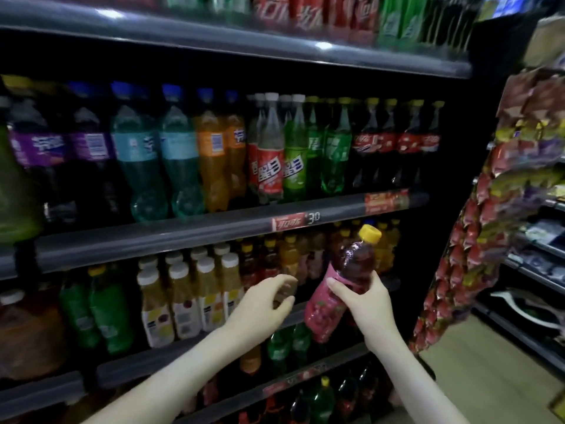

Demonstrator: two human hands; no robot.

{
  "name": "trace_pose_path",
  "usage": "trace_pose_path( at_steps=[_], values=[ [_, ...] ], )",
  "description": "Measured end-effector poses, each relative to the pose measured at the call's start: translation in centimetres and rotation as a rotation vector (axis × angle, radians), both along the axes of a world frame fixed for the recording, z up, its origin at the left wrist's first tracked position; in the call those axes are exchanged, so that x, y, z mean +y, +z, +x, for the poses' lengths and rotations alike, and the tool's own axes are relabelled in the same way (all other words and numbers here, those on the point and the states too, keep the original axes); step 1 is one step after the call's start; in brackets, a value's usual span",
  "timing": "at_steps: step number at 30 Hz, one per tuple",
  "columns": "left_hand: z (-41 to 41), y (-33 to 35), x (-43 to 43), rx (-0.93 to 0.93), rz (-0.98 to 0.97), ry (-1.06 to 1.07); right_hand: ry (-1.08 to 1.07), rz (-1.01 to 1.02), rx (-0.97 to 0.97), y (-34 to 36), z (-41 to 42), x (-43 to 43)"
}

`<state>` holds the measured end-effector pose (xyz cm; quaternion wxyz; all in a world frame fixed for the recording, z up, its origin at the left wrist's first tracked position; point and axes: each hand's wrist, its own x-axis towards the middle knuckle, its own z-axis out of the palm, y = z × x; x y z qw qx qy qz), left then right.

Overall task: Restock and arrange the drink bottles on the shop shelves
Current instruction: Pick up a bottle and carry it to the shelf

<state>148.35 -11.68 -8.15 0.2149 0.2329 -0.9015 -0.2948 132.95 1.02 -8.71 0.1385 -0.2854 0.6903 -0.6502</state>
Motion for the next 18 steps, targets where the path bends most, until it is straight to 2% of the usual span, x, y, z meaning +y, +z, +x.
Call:
trace_pose_path(
  at_steps=[5, 10, 13, 18],
  values=[
    [-5.8, 1.5, -0.4, 0.077, -0.069, 0.022, -0.034, -0.033, 0.053, 1.8, -6.9, -0.3],
    [-11.2, 3.0, -2.3, 0.146, -0.284, -0.035, -0.044, -0.011, 0.157, 2.4, -11.9, -1.4],
    [-15.2, 1.9, -2.9, 0.063, -0.323, -0.099, -0.076, 0.027, 0.200, 1.5, -14.9, -1.4],
    [-22.0, -2.9, -3.1, -0.046, -0.249, -0.115, -0.155, 0.101, 0.179, -1.5, -20.2, 0.2]
  ],
)
